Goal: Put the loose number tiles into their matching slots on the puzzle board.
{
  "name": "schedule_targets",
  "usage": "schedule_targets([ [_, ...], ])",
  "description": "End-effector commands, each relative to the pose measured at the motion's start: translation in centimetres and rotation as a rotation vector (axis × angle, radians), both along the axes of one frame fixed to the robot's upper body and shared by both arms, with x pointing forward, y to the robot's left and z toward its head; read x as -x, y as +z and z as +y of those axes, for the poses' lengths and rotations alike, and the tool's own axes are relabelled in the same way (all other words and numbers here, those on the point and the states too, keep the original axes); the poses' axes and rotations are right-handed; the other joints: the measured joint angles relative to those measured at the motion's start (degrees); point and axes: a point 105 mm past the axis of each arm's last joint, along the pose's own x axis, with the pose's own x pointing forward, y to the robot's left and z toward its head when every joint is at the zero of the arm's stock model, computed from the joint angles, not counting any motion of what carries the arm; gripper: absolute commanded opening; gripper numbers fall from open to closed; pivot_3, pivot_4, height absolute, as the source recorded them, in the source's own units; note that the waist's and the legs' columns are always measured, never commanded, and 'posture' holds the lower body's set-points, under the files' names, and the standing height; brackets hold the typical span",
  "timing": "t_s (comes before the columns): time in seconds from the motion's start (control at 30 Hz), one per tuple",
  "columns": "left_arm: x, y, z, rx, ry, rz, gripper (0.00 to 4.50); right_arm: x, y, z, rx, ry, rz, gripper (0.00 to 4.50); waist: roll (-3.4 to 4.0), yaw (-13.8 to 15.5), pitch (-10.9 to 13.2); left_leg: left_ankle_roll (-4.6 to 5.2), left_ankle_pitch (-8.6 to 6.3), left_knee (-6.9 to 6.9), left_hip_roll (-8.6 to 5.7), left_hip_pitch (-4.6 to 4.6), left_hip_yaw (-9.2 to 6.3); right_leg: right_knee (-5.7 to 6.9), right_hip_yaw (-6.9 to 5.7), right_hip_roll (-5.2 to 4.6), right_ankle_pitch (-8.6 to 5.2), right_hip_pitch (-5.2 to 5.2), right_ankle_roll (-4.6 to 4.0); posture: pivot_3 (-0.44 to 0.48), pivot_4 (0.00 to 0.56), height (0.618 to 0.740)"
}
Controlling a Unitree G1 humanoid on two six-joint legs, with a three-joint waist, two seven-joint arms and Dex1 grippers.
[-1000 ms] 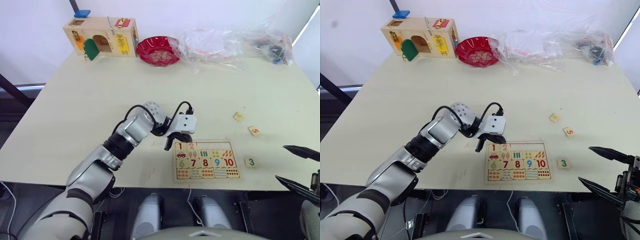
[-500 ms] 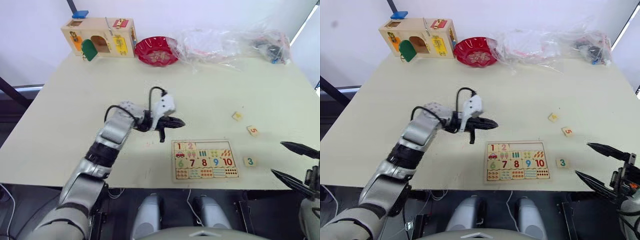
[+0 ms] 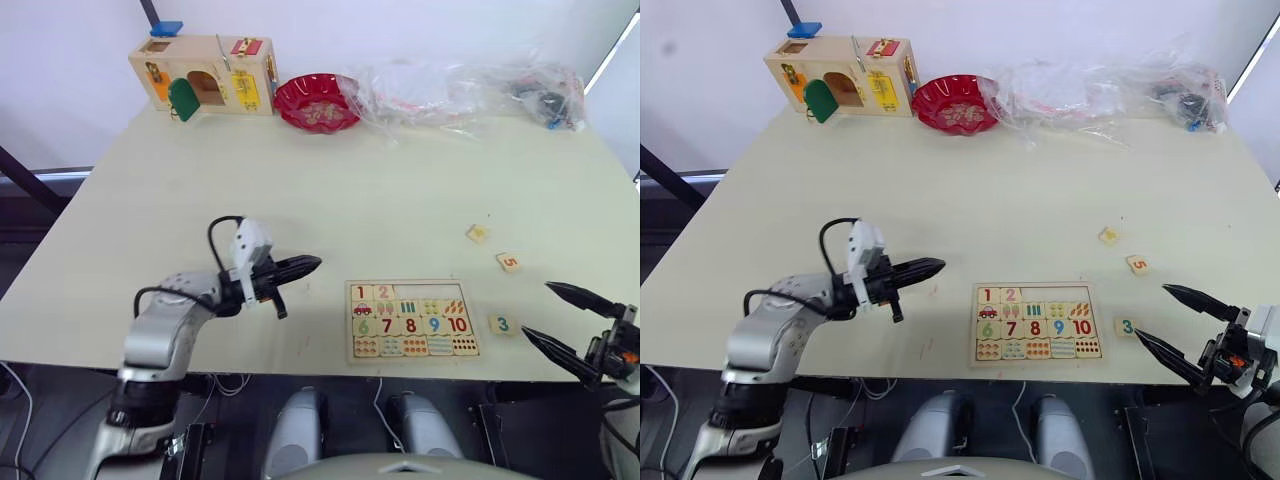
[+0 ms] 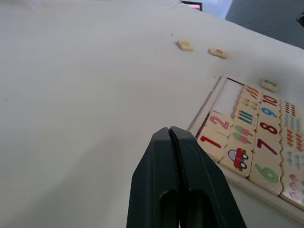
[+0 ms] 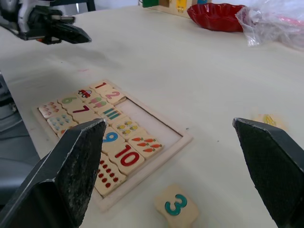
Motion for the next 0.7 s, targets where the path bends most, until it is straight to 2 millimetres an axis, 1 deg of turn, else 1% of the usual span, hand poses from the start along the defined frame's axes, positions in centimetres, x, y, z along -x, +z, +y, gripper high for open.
schedule_targets([
  [0.03,1.3,1.2,1.2,0.037,0.005,-0.052,0.27,0.5,0.5,-2.1,0.022,-0.05,-0.006,4.5,0.0,0.0,0.0,0.0,0.0,-0.01,0.05,0.0,0.01,-0.02,0.0,0.0,0.0,0.0,0.0,0.0,0.15,0.74],
  [0.1,2.7,0.4,2.5,0.048,0.019,-0.017,0.82,1.1,0.2,-3.7,0.039,-0.081,0.014,4.5,0.0,-0.03,-0.01,0.0,0.0,-0.01,0.15,0.02,0.06,-0.03,0.01,-0.02,0.0,0.0,-0.01,0.0,0.15,0.74],
  [0.13,3.2,0.0,3.2,0.048,0.032,-0.005,1.02,1.3,0.2,-4.3,0.043,-0.091,0.018,4.5,0.01,-0.15,-0.01,0.0,0.0,-0.01,0.17,0.02,0.07,-0.03,0.02,-0.02,0.0,0.0,-0.01,0.0,0.15,0.74],
  [0.17,3.6,-0.2,3.7,0.049,0.041,0.008,1.72,1.5,0.2,-4.7,0.049,-0.09,0.023,4.5,0.02,-0.08,-0.01,0.0,-0.01,-0.1,0.22,0.04,0.19,-0.15,0.03,-0.05,-0.02,-0.02,-0.04,0.0,0.15,0.74],
  [0.2,4.1,-0.5,4.1,0.043,0.048,0.016,2.12,1.6,0.2,-5.2,0.058,-0.096,0.028,4.5,0.0,-0.02,-0.01,0.0,-0.01,-0.15,0.22,0.05,0.21,-0.17,0.03,-0.06,-0.02,-0.04,-0.05,0.0,0.15,0.74],
  [0.23,4.4,-0.7,4.4,0.037,0.054,0.022,2.42,1.7,0.3,-5.7,0.063,-0.101,0.032,4.5,0.0,-0.03,-0.02,0.0,-0.01,-0.15,0.24,0.04,0.2,-0.18,0.0,-0.04,-0.03,-0.04,-0.06,0.0,0.15,0.74],
  [0.37,5.3,-1.6,5.8,0.021,0.077,0.045,4.4,1.9,0.6,-7.1,0.074,-0.117,0.066,4.5,0.11,0.03,-0.09,0.0,-0.01,-0.15,0.27,0.06,0.27,-0.19,0.05,-0.08,-0.02,-0.14,-0.06,0.0,0.15,0.74],
  [0.43,5.4,-1.8,5.9,0.02,0.08,0.044,4.46,1.9,0.8,-7.4,0.073,-0.112,0.083,4.5,0.11,0.04,-0.09,-0.01,-0.02,-0.15,0.27,0.05,0.28,-0.19,0.04,-0.08,-0.02,-0.19,-0.06,0.0,0.15,0.74],
  [0.53,5.5,-2.1,5.6,0.006,0.067,0.041,4.46,1.6,0.9,-7.2,0.07,-0.104,0.115,4.5,0.08,-0.01,-0.1,-0.01,-0.02,-0.18,0.28,0.02,0.31,-0.25,0.06,-0.08,-0.02,-0.2,-0.07,0.0,0.15,0.74],
  [0.6,5.4,-2.1,5.4,0.014,0.074,0.05,4.46,1.1,1.2,-7.4,0.092,-0.134,0.102,4.5,0.09,-0.01,-0.1,-0.01,-0.02,-0.18,0.29,0.02,0.31,-0.27,0.06,-0.08,-0.02,-0.2,-0.07,0.0,0.15,0.74],
  [0.7,5.2,-1.4,5.1,-0.012,0.042,0.005,4.46,1.0,1.5,-7.0,0.139,-0.168,0.116,4.5,0.11,-0.03,-0.11,-0.01,-0.02,-0.19,0.29,0.02,0.35,-0.26,0.09,-0.09,-0.02,-0.21,-0.06,0.0,0.15,0.74],
])
